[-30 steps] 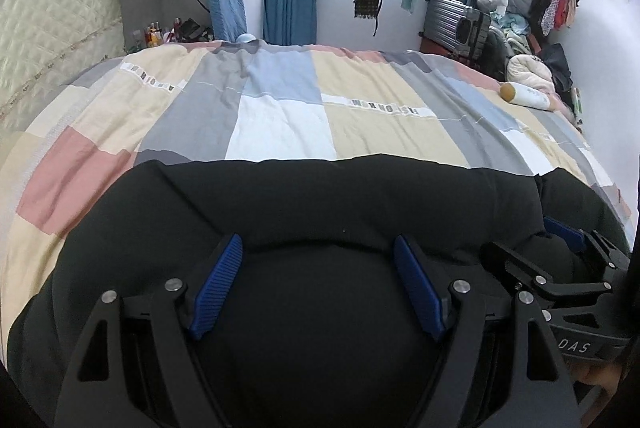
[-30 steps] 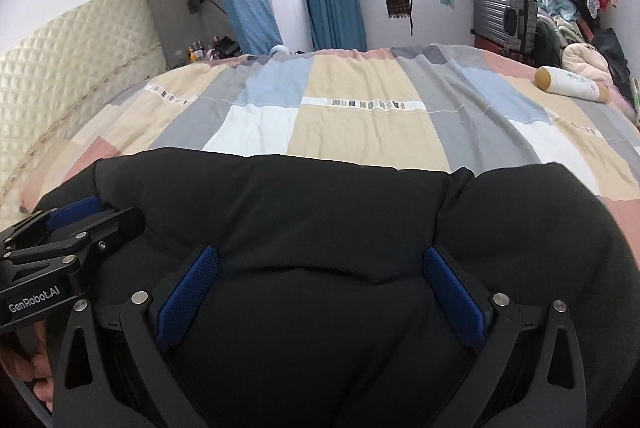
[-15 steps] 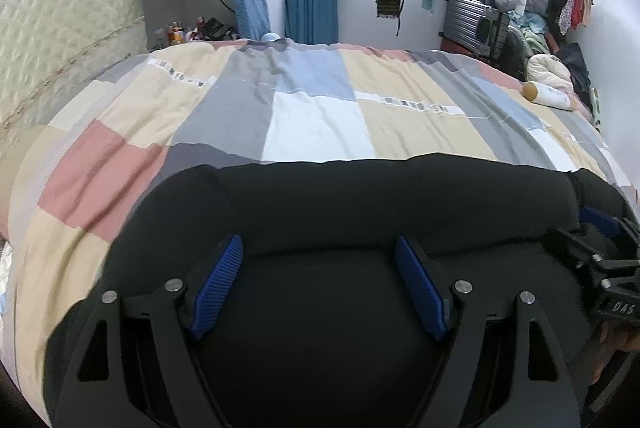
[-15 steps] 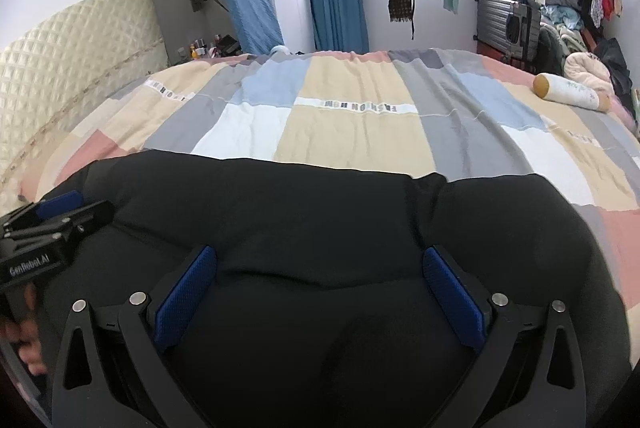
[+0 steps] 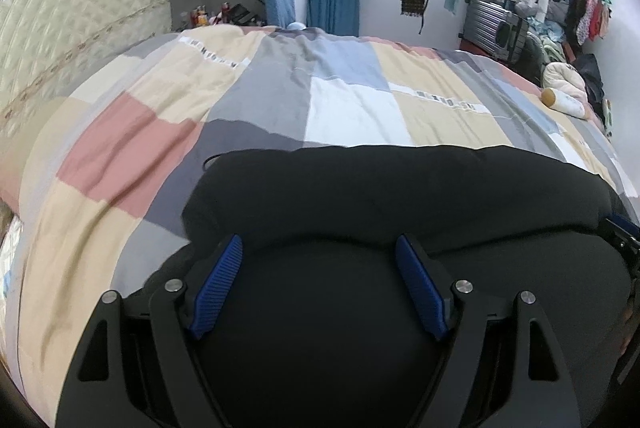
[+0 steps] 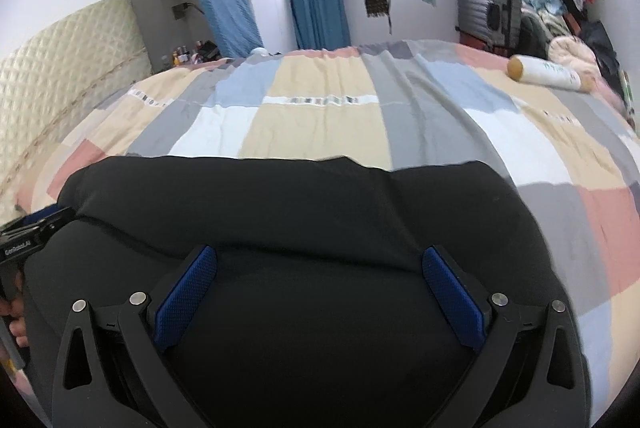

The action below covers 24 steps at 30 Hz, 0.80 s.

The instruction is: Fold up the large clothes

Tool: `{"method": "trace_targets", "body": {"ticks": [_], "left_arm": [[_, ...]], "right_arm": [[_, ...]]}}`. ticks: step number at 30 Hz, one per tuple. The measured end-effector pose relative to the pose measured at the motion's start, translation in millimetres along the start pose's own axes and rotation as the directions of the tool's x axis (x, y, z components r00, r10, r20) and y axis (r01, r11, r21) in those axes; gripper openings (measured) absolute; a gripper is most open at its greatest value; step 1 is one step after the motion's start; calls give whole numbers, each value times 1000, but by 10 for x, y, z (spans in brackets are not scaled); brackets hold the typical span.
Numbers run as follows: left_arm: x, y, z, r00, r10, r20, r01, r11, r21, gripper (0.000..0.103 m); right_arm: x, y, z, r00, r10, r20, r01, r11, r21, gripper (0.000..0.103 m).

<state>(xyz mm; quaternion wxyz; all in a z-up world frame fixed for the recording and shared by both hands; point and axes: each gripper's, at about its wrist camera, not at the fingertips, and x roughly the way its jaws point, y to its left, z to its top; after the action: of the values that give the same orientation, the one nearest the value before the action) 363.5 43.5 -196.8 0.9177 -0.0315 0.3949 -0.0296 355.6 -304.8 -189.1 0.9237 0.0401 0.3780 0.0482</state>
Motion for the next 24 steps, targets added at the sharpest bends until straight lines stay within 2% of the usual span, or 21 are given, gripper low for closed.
{"method": "trace_targets", "body": {"ticks": [2,5,7,10,14,17,22,24], "left_arm": [[-32,85,-12,1000,0,-8,0,1000,-15,80],[-107,190,-1,1000,-4,-25,3,1000,-14,80],[-176,283,20,999,26,-27,-26,1000,-13,83],[-215,476,65,998,47,-48,-49,998,-46,84],[-239,822,102,996,62,-62,-71,985,-157,84],[-139,1013,71,991,75,-108,-96,975,-202,84],[0,1101,-12,988,34,-149,-71,967,-244,84],[22,1066,-15,988,32,-149,-67,970,-234,84]], "right_arm": [[-23,-99,-6,1000,2,-15,-2,1000,14,102],[-103,-266,-14,994,106,-35,-104,993,53,102],[-166,-353,3,990,138,-39,-136,988,68,102],[-270,-579,57,977,213,-24,-207,967,148,102],[-276,-907,99,975,220,-34,-204,946,253,102],[-148,-1066,59,968,238,-83,-201,927,318,102],[57,-1159,-35,944,305,-123,-234,888,396,102],[77,-1147,-42,937,325,-128,-251,882,398,98]]}}
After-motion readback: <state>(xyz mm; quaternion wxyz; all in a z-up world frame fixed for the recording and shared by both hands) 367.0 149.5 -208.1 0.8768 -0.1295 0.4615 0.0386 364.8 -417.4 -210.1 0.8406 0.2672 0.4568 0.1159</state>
